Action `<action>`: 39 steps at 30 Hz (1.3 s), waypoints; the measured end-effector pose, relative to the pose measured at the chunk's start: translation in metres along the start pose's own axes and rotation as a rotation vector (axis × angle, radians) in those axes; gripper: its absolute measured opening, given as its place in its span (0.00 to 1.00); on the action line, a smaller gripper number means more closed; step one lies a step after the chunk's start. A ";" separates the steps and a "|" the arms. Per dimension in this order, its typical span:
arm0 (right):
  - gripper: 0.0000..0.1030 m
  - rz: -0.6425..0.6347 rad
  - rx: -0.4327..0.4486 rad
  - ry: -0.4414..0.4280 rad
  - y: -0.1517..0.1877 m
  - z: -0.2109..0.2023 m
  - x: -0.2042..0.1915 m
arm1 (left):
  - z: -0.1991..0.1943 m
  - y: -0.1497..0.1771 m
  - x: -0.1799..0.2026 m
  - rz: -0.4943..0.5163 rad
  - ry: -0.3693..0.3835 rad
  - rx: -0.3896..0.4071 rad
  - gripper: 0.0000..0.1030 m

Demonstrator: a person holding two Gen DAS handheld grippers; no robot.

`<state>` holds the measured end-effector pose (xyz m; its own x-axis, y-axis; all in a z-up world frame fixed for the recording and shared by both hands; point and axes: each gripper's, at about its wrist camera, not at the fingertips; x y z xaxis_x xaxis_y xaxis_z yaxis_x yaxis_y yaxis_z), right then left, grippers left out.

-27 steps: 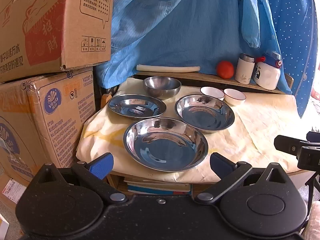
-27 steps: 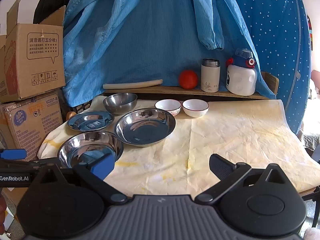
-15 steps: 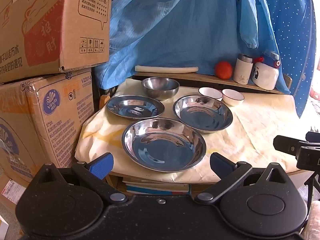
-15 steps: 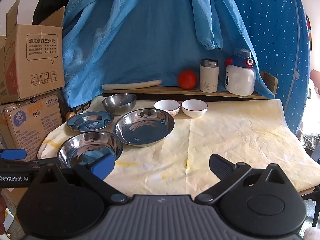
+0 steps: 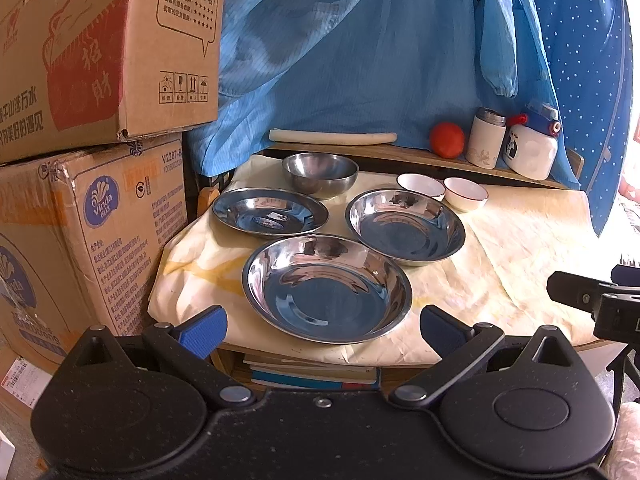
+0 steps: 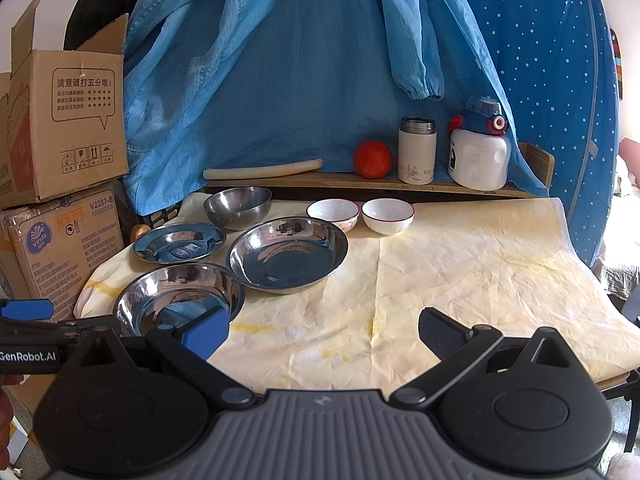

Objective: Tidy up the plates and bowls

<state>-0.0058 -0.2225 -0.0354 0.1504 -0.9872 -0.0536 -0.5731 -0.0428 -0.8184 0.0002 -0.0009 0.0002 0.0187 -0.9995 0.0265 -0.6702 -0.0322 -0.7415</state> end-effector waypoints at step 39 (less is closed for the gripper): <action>1.00 -0.001 -0.002 -0.001 0.001 0.003 -0.003 | 0.003 0.000 -0.002 -0.010 0.015 -0.001 0.99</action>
<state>-0.0041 -0.2195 -0.0377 0.1514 -0.9870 -0.0535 -0.5750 -0.0439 -0.8170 0.0021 0.0007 -0.0014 0.0149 -0.9989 0.0440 -0.6708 -0.0427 -0.7404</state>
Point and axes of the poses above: each gripper's, at about its wrist camera, not at the fingertips, and z roughly the way its jaws point, x to its right, y to its underside, and after that the axes turned 6 degrees about -x, right-handed
